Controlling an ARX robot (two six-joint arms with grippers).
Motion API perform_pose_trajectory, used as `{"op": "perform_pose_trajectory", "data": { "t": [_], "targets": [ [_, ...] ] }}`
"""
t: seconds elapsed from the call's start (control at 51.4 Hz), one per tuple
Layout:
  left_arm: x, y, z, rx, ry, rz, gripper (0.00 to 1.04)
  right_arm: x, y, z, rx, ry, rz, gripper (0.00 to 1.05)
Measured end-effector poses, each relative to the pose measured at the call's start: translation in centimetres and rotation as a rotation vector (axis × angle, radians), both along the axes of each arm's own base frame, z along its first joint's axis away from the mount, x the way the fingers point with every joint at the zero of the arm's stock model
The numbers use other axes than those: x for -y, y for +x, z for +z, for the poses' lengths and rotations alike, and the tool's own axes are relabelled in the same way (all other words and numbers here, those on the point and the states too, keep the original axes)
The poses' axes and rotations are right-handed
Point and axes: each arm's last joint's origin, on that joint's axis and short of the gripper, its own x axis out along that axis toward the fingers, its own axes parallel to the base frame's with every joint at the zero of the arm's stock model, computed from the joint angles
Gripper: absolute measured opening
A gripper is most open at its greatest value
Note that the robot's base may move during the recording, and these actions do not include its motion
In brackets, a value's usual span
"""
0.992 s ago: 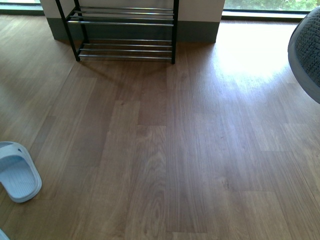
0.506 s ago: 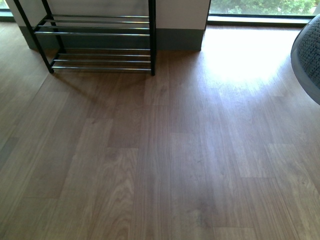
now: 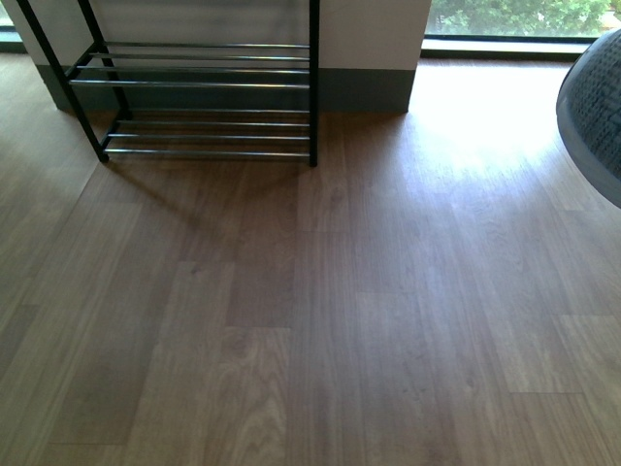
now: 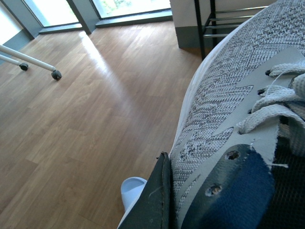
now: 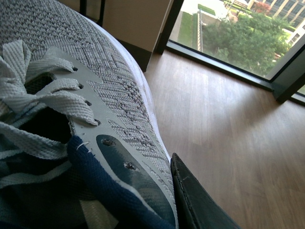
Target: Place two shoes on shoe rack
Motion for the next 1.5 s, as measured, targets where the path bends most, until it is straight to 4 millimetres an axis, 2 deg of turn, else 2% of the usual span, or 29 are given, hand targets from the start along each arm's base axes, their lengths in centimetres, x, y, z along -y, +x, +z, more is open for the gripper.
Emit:
{"op": "perform_pose_trajectory", "data": {
  "t": [1.498],
  "targets": [
    [-0.04,-0.02,0.03,0.003,0.002,0.008,0.02,-0.03,-0.01,0.04,0.003,-0.001,0.002,0.01]
  ]
}}
